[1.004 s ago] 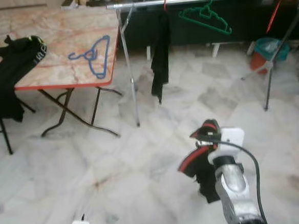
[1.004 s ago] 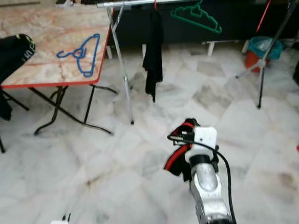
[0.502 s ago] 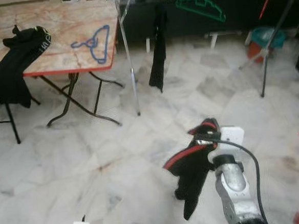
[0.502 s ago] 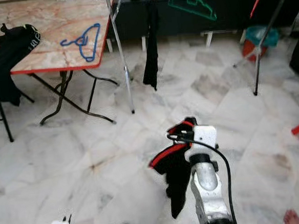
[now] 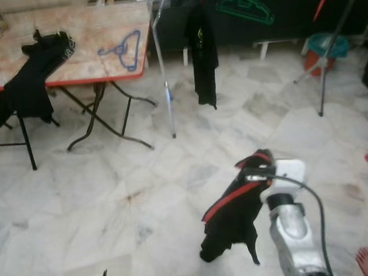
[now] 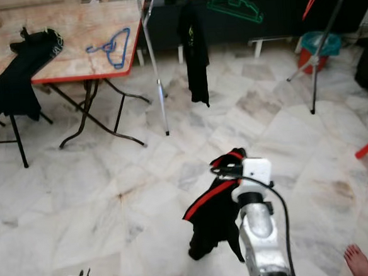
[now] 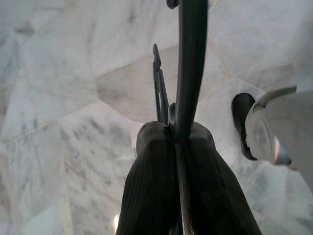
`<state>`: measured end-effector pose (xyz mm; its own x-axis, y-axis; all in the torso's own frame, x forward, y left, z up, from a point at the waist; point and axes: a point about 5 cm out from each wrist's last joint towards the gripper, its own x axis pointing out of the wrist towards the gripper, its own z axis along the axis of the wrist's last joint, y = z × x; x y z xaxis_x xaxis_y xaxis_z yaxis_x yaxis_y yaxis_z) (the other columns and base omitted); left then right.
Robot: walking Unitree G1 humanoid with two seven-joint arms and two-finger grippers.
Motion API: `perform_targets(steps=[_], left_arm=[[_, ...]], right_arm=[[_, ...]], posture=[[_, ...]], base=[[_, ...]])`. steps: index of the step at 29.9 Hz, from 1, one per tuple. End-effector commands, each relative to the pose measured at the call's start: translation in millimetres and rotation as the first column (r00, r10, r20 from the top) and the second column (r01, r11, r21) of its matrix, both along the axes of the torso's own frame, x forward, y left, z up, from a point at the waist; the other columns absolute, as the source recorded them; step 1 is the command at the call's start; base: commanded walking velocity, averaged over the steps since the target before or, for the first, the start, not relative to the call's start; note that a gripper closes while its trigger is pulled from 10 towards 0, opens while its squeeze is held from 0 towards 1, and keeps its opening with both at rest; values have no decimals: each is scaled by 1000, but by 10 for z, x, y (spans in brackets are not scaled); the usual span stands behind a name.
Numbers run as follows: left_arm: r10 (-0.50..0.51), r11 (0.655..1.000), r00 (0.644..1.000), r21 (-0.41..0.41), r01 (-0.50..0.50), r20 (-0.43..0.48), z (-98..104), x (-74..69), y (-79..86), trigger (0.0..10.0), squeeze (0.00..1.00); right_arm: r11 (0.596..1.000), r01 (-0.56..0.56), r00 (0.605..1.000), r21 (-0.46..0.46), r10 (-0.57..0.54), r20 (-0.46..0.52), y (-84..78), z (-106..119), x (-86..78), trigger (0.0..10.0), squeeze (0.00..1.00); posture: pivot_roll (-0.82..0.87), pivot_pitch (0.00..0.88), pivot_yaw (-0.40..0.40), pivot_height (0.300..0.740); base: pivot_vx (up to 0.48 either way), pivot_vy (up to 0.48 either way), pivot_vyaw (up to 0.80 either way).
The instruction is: Hang hanger
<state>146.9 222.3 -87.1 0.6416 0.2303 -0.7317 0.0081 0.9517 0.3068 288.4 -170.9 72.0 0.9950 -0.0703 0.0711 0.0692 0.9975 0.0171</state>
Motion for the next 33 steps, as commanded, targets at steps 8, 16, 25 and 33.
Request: perform_targets(steps=[8,16,25,33], left_arm=[[-26,1000,991,20,23,134,142,198,49,10000,0],[-145,981,857,-42,191,495,720,789,-37,10000,0],[-307,890,729,-88,448,613,1256,1145,-245,10000,0],[-422,799,664,-93,595,617,1518,1250,-431,10000,0]], right_arm=[[1000,-18,1000,-7,18,11,25,51,32,10000,0],[985,-129,984,-117,112,-140,-3,0,161,10000,0],[975,-183,959,-127,148,-242,-78,127,397,10000,0],[919,-363,884,-153,289,-367,78,195,477,10000,0]], posture=[[57,96,9,740],[55,110,4,740],[61,109,3,740],[55,105,8,740]], base=[[0,0,0],[0,0,0],[0,0,0],[0,0,0]])
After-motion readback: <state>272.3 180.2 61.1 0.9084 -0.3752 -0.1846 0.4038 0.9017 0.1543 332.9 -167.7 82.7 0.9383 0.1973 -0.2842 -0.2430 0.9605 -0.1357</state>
